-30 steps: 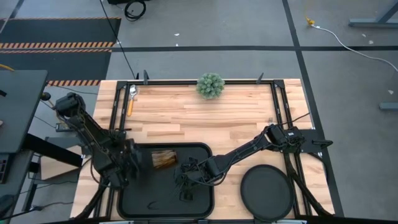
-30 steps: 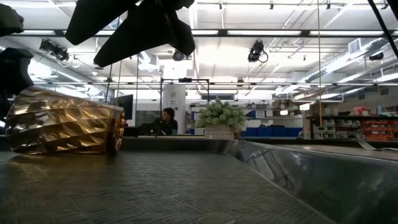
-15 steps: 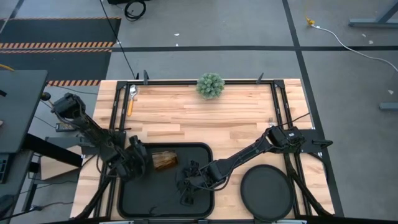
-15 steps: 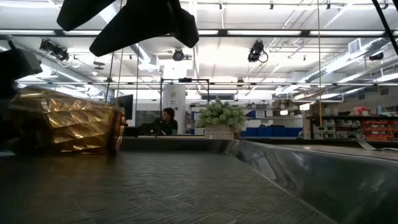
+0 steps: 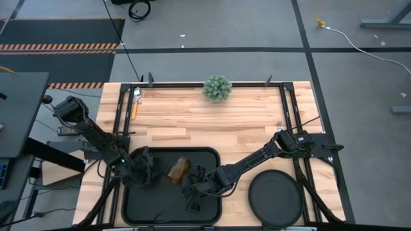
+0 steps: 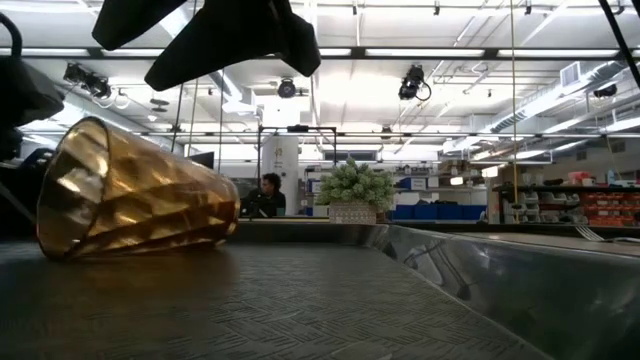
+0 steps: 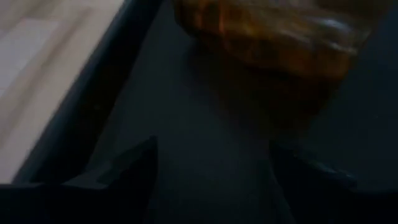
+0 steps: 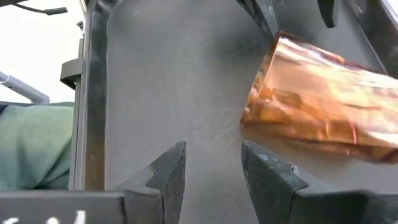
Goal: Pick and place plate/cup/fork/spoon on tray
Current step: Put the brown cup on the black serving tray
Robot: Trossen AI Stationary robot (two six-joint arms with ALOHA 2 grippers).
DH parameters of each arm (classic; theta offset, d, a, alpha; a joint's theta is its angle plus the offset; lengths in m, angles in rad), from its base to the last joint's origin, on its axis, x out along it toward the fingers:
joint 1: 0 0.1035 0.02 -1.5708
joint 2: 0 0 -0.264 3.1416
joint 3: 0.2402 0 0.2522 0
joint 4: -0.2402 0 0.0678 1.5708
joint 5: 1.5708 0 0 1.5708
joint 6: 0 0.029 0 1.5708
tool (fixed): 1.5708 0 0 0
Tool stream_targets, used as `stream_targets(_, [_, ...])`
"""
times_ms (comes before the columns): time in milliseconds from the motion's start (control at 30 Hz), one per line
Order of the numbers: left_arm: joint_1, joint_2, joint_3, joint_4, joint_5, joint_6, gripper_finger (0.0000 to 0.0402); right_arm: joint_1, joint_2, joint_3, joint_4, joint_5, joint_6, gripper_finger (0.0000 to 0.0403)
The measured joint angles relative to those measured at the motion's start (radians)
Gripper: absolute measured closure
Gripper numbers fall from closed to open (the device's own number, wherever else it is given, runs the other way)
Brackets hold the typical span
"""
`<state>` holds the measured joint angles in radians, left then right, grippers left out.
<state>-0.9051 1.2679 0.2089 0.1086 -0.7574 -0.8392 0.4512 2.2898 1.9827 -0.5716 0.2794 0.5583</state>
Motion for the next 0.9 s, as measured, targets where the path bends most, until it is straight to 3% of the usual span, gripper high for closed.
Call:
stream_targets(200, [-0.032,0.0,0.0,0.09,0.045,-0.054,0.0093,-0.002,0.0,-0.049,0.01,0.091,0.034,0.0243])
stream_targets(467, [-0.11,0.001,0.0,0.174,0.023,-0.033,0.0093,-0.002,0.001,-0.189,0.015,0.122,0.044,0.0245])
stream_targets(733, [-0.121,0.001,0.0,0.196,0.031,-0.008,0.0092,-0.014,0.001,-0.224,0.12,0.131,0.093,0.0245])
stream_targets(900, [-0.132,0.002,0.0,0.203,0.048,-0.017,0.0092,-0.03,0.001,-0.299,0.26,0.077,0.103,0.0245])
